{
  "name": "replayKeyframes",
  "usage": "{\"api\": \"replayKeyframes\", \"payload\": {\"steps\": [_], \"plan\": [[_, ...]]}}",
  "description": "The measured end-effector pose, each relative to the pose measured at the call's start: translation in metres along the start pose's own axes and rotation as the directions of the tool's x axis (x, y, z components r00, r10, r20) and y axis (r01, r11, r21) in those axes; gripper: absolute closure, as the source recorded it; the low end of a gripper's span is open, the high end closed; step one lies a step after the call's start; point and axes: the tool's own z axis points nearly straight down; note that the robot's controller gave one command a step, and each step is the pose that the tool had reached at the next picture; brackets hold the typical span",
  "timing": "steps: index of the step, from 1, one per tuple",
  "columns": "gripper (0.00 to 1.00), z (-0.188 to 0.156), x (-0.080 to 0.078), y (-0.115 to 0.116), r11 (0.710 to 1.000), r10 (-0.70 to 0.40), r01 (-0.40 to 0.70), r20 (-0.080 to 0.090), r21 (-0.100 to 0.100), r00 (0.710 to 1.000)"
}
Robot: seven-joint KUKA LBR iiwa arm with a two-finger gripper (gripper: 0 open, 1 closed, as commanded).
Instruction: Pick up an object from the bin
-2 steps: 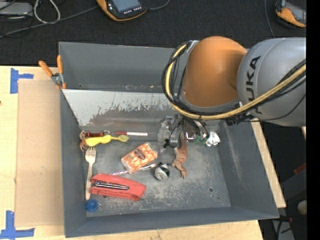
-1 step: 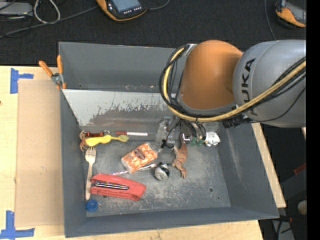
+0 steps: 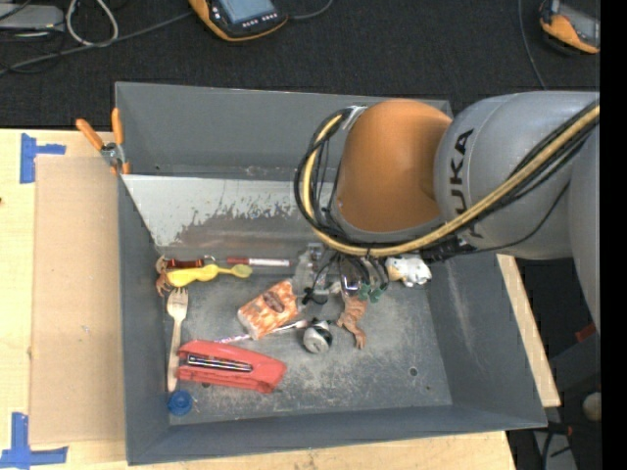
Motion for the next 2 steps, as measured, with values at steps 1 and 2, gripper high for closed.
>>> {"api": "replayKeyframes", "payload": {"steps": [1,2], "plan": [[1.00,0.033,0.004,0.024,0.997,-0.073,0.073,-0.002,0.001,0.997],[0.00,0.072,-0.028,0.011,1.000,0.011,-0.011,0.004,0.001,1.000]]}}
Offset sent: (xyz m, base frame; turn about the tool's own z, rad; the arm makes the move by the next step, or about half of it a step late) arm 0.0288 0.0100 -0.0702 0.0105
